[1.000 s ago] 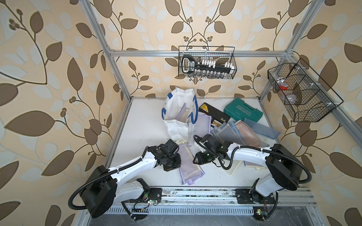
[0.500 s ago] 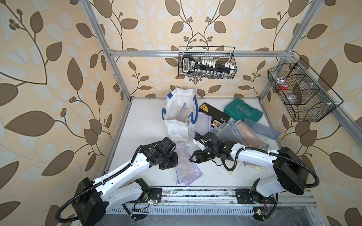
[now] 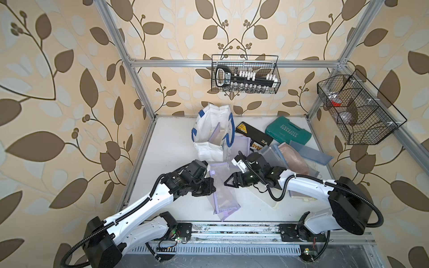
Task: Put the pencil pouch into the canvas bag
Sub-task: Pick up the pencil pouch.
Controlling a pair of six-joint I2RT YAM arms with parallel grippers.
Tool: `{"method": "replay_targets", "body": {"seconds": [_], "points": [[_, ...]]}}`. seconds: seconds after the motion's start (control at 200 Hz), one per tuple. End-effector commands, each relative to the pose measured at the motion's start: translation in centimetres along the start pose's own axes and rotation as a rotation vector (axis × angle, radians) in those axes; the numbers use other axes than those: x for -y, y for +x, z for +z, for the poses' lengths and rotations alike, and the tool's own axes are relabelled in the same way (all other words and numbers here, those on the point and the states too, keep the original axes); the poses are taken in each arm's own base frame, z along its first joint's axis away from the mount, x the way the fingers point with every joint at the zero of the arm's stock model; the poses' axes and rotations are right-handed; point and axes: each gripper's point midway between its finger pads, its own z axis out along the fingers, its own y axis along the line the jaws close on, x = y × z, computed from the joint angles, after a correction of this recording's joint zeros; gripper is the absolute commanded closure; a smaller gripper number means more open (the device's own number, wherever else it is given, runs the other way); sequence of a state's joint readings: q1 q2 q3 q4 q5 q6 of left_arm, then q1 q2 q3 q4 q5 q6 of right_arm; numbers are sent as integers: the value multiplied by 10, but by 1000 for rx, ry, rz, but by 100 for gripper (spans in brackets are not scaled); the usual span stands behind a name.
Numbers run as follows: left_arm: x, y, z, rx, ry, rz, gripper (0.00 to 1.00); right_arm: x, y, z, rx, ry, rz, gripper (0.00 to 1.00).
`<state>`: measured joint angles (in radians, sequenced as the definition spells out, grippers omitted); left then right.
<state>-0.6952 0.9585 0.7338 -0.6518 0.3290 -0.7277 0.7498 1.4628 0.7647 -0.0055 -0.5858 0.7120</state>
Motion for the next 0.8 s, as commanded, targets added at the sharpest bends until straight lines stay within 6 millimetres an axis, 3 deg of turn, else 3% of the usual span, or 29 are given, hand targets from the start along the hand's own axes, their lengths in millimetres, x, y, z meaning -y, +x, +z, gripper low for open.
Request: {"method": "replay_targets", "body": {"seconds": [0.0, 0.375, 0.545, 0.69, 0.795], "points": [[29, -8, -12, 40, 112, 78, 100, -4, 5, 3, -15, -53, 18, 28], [26, -15, -3, 48, 82, 70, 100, -29, -7, -16, 62, -124, -45, 78], [9, -21, 8, 36, -33, 26, 41, -14, -9, -34, 109, -54, -30, 94], [7, -21, 3, 40, -52, 17, 17, -2, -9, -54, 152, 1, -19, 100], [35, -16, -11, 36, 92, 86, 7, -8, -6, -70, 185, -4, -59, 100]]}}
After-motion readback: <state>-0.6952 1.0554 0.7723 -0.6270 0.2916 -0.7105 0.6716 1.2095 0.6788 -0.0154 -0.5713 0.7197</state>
